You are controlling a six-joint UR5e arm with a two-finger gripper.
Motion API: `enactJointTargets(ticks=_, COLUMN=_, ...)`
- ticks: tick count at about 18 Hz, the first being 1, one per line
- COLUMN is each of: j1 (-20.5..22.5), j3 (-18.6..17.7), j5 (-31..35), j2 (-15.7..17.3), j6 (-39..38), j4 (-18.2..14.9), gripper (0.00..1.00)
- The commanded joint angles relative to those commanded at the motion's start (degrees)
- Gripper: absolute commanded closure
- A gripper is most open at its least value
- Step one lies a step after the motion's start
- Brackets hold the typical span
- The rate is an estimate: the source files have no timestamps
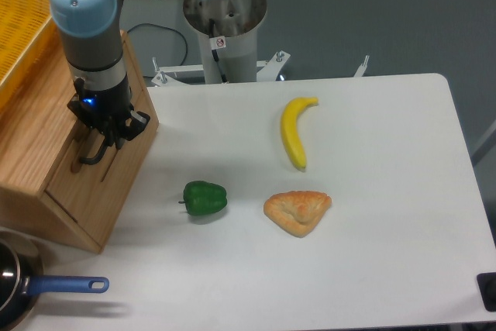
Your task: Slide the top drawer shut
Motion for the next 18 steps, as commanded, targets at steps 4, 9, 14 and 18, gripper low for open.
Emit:
enactJointTargets(ticks=4, j1=5.1, j3=0.0, j5=8.1, j2=-0.9, j6=2.7, j4=1.8, gripper=0.06)
enactJointTargets(ticks=9, j1=15.2, j3=-0.1, j5=11.2, j2=-1.0, j6=13.2, j4=2.2, gripper=0.0)
enactJointTargets(ticks=14, j1=26.1, j3=-0.4, j5=11.0, j2=-1.1, j6=26.3, j4=2.3, gripper=0.0)
enactJointTargets(ticks=18, j1=33.6, j3=-0.3, j5=10.5, j2=-3.8, j6=39.1, j4=5.2, gripper=0.0)
